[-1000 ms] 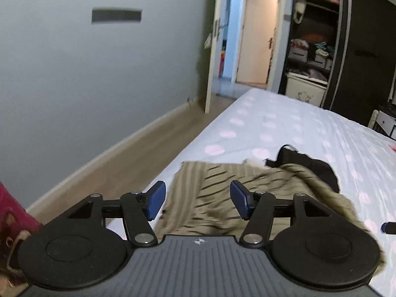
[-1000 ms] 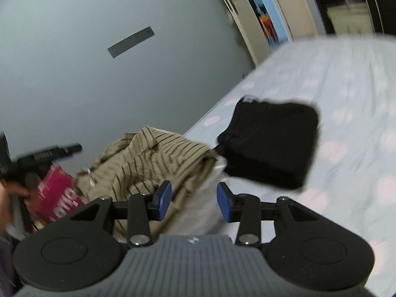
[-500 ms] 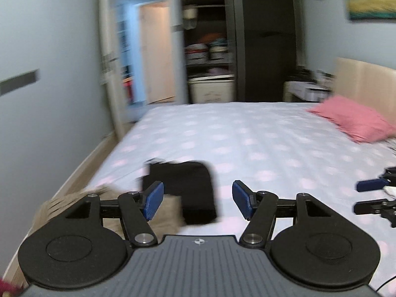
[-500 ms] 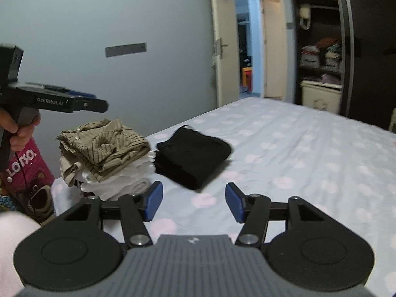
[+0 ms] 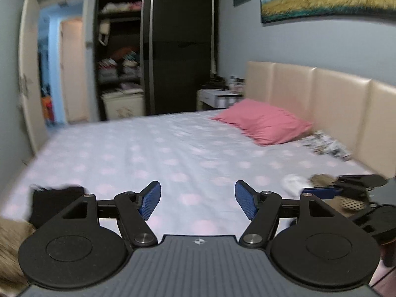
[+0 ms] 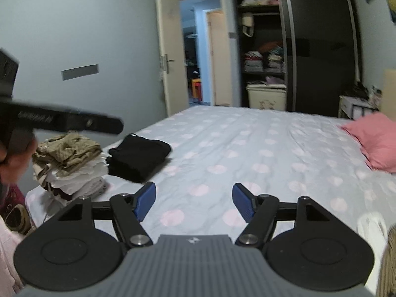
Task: Fold clothes
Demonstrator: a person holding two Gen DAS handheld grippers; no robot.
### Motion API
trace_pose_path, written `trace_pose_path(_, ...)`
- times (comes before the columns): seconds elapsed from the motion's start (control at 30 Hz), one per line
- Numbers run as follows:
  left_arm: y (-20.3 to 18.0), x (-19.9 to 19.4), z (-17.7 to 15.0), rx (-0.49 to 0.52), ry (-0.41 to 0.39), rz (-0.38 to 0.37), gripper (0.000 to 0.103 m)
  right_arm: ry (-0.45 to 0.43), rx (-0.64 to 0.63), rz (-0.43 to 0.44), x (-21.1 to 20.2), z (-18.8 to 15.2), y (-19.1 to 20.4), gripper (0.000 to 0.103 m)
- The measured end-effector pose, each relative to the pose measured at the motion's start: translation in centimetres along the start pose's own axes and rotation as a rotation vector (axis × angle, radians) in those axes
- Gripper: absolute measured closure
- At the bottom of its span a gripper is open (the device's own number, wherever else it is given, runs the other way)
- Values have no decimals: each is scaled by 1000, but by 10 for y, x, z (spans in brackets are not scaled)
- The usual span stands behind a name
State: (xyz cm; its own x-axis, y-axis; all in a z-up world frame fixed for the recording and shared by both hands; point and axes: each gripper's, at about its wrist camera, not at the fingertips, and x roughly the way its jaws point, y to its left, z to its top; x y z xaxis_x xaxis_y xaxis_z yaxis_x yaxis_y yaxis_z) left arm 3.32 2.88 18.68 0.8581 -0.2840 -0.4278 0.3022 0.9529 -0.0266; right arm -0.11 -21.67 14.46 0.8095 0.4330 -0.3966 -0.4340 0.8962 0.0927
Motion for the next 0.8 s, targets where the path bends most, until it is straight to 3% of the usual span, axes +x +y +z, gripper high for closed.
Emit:
trace_pose_path(0.17, -27, 11, -12, -65, 32, -116, 38, -8, 1, -69, -19, 3, -25, 30)
trace_pose_path(0.33, -27, 13, -22, -133, 62, -189, 38, -9, 29, -91, -17, -4, -35, 27)
trace_pose_path(0.6, -22, 20, -71, -132, 90, -122, 38, 29, 141, -109, 13, -69, -17, 27)
trace_pose_path(0.8, -25, 24, -127, -147, 110, -46, 38, 30, 239, -207, 36, -113, 13, 28)
